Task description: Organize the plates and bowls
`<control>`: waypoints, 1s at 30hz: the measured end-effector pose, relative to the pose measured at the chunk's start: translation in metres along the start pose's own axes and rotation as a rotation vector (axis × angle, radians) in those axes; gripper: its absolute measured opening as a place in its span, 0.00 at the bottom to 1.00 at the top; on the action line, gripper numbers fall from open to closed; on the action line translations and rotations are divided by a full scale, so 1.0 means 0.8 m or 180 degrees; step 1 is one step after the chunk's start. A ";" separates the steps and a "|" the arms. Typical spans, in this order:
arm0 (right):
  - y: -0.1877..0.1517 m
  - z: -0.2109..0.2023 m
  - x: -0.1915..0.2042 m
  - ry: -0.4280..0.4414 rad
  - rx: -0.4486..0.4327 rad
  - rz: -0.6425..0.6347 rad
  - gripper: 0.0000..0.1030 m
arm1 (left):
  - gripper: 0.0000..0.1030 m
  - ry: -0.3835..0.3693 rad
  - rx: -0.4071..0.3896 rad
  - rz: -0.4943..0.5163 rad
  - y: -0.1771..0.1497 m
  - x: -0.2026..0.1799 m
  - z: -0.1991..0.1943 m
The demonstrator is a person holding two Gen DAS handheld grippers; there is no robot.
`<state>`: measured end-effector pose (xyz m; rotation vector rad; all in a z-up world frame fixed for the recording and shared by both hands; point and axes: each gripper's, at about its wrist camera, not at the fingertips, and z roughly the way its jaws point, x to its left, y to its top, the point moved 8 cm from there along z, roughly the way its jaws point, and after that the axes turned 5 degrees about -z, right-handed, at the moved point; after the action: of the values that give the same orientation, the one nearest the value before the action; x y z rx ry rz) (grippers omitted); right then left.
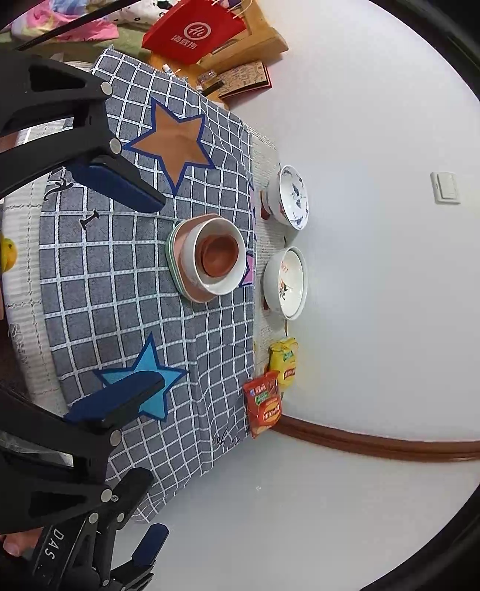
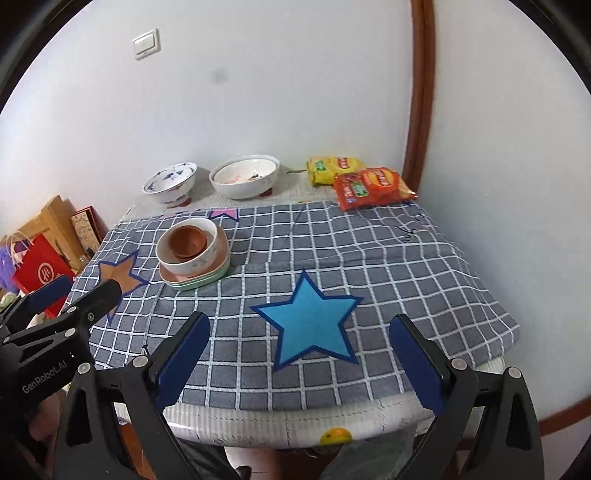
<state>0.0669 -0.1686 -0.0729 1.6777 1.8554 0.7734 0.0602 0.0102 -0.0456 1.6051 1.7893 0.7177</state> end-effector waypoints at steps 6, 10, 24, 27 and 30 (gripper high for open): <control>-0.007 -0.023 -0.010 -0.0084 -0.0074 0.0026 0.94 | 0.85 0.0003 -0.0011 0.0045 -0.006 -0.009 -0.007; -0.008 -0.031 -0.010 -0.0083 -0.0094 0.0001 0.94 | 0.85 -0.0005 -0.0035 0.0051 -0.006 -0.013 -0.013; -0.009 -0.044 -0.011 -0.0159 -0.0148 0.0007 0.94 | 0.85 0.0021 -0.0076 0.0072 -0.006 -0.015 -0.024; -0.009 -0.044 -0.011 -0.0155 -0.0151 0.0016 0.94 | 0.85 0.0027 -0.0080 0.0049 -0.006 -0.014 -0.027; -0.009 -0.044 -0.012 -0.0159 -0.0149 0.0023 0.94 | 0.85 0.0028 -0.0078 0.0050 -0.006 -0.015 -0.027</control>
<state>0.0383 -0.1810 -0.0535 1.6606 1.7850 0.7651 0.0415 -0.0020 -0.0336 1.6040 1.7692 0.7523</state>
